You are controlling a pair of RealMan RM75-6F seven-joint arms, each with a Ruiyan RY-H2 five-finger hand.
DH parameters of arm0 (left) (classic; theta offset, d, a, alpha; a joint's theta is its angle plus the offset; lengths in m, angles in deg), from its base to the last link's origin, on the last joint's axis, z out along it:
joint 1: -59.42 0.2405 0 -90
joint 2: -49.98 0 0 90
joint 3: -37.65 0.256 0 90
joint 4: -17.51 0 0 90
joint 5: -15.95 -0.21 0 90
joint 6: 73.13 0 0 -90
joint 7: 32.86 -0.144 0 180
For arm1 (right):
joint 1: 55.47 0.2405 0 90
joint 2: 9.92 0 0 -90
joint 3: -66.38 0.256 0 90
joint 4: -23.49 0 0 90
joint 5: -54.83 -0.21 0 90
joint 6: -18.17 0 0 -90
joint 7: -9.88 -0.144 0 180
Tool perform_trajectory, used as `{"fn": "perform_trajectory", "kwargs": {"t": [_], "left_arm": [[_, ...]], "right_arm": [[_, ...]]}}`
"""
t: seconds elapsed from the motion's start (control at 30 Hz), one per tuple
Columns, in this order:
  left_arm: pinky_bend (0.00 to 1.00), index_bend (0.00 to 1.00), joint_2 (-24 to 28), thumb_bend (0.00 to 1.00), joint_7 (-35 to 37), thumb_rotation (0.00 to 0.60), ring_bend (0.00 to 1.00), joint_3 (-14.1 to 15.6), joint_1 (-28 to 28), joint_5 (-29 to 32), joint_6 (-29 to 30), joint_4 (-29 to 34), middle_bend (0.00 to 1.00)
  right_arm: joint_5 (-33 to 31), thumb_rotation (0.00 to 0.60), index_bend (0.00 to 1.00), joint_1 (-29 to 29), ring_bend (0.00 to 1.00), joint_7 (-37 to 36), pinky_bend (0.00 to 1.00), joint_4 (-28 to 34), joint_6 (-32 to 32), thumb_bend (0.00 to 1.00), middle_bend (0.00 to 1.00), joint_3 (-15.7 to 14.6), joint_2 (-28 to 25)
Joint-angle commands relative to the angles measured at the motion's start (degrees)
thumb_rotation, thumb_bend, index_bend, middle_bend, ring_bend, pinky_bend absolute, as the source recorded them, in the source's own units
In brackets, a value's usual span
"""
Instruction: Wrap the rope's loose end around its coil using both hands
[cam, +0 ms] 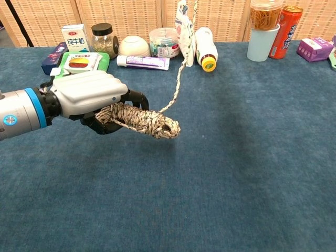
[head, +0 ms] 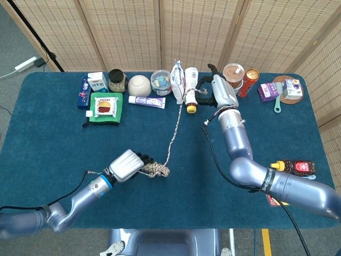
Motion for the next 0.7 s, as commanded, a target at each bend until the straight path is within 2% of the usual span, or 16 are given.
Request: {"fn": "perform_trajectory", "kwargs": {"t": [0.03,0.37,0.7], "left_arm": [[0.69,0.50,0.52,0.63,1.74,0.600,0.50,0.10,-0.05,-0.18,-0.37,1.01,0.40],[0.69,0.50,4.32,0.63,4.31,0.600,0.50,1.79,0.44,-3.71,0.98,5.94,0.40],[0.69,0.51,6.50,0.64,13.85,0.600,0.50,1.74,0.13,-4.95,1.27,9.38,0.40]], "right_arm": [[-0.66,0.600,0.68,-0.01,0.00,0.21,0.00,-0.90,-0.11,0.58,0.00,-0.21,0.22],[-1.00,0.600,0.68,-1.02,0.00,-0.10,0.00,-8.06,-2.96,0.58,0.01,-2.45,3.74],[0.53,0.600,0.68,-2.60,0.00,-1.02,0.00,-11.40,-5.72,0.58,0.01,-3.95,6.01]]}}
